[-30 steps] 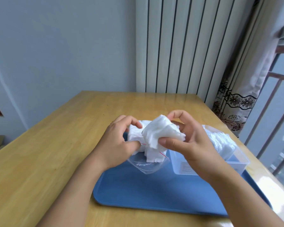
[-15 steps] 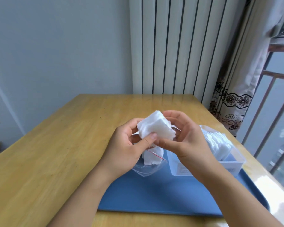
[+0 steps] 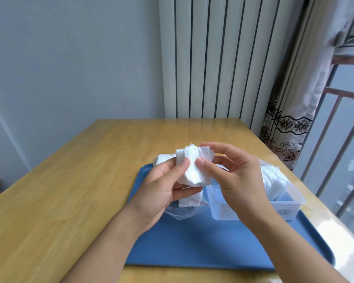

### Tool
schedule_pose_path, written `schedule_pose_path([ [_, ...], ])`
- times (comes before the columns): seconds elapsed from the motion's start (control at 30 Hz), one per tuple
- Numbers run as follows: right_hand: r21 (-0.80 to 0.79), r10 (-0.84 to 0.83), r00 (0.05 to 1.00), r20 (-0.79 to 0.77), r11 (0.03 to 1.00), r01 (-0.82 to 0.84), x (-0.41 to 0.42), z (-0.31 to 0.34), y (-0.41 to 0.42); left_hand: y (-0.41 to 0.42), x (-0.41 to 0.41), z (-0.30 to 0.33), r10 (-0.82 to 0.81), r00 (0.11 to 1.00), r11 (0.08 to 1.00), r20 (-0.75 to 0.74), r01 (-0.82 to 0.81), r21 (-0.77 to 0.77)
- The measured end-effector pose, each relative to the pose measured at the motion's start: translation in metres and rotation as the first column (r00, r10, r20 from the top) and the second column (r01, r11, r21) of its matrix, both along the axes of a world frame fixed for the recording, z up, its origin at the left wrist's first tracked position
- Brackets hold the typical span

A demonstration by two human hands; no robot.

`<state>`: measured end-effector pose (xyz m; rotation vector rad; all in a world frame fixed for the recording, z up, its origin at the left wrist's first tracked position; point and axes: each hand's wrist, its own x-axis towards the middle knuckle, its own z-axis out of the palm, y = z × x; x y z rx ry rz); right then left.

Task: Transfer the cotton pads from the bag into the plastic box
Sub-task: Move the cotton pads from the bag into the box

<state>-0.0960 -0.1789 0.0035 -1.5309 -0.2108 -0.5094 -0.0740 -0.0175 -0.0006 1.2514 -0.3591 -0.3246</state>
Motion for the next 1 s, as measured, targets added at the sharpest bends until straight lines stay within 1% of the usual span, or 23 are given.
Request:
schedule_pose_path([
  [0.13, -0.059, -0.101, 0.990, 0.101, 0.992, 0.107, 0.0013, -0.0026, 0.0002, -0.0011, -0.0005, -0.0005, -0.022, 1.000, 1.000, 0.002, 0.022, -0.010],
  [0.23, -0.141, -0.166, 0.970, 0.180, 0.971, 0.193, 0.0028, -0.0042, -0.0016, -0.0009, 0.0003, -0.0010, -0.048, 0.999, 0.999, 0.014, 0.048, 0.001],
  [0.37, -0.219, -0.269, 0.906, 0.327, 0.911, 0.349, 0.0029, -0.0058, -0.0020, 0.0011, 0.0021, -0.0037, -0.076, 0.997, 0.997, 0.017, 0.076, -0.005],
  [0.43, -0.243, -0.273, 0.875, 0.399, 0.889, 0.388, 0.0027, -0.0060, -0.0018, 0.0031, 0.0026, -0.0036, -0.098, 0.995, 0.995, 0.013, 0.099, -0.010],
  [0.47, -0.247, -0.257, 0.876, 0.407, 0.893, 0.377, 0.0027, -0.0064, -0.0016, 0.0040, 0.0027, -0.0031, -0.112, 0.994, 0.994, 0.007, 0.112, -0.013],
  [0.5, -0.238, -0.236, 0.893, 0.382, 0.909, 0.342, 0.0023, -0.0065, -0.0008, 0.0050, 0.0027, -0.0026, -0.125, 0.992, 0.992, 0.001, 0.125, -0.017],
  [0.57, -0.178, -0.184, 0.943, 0.276, 0.955, 0.238, 0.0010, -0.0055, 0.0018, 0.0063, 0.0025, -0.0016, -0.143, 0.990, 0.989, -0.005, 0.143, -0.023],
  [0.63, -0.116, -0.144, 0.971, 0.190, 0.979, 0.168, -0.0004, -0.0040, 0.0035, 0.0067, 0.0027, -0.0009, -0.153, 0.988, 0.988, -0.008, 0.153, -0.029],
  [0.77, -0.063, -0.135, 0.980, 0.146, 0.987, 0.145, -0.0016, 0.0004, 0.0025, 0.0071, 0.0026, 0.0004, -0.187, 0.982, 0.982, -0.017, 0.186, -0.038],
  [0.9, -0.100, -0.138, 0.978, 0.154, 0.983, 0.154, -0.0007, 0.0003, 0.0007, 0.0067, 0.0028, 0.0004, -0.180, 0.983, 0.983, -0.033, 0.179, -0.035],
  [1.0, -0.236, -0.184, 0.953, 0.242, 0.941, 0.241, 0.0023, -0.0016, -0.0029, 0.0058, 0.0030, -0.0002, -0.174, 0.984, 0.985, -0.038, 0.173, -0.012],
])
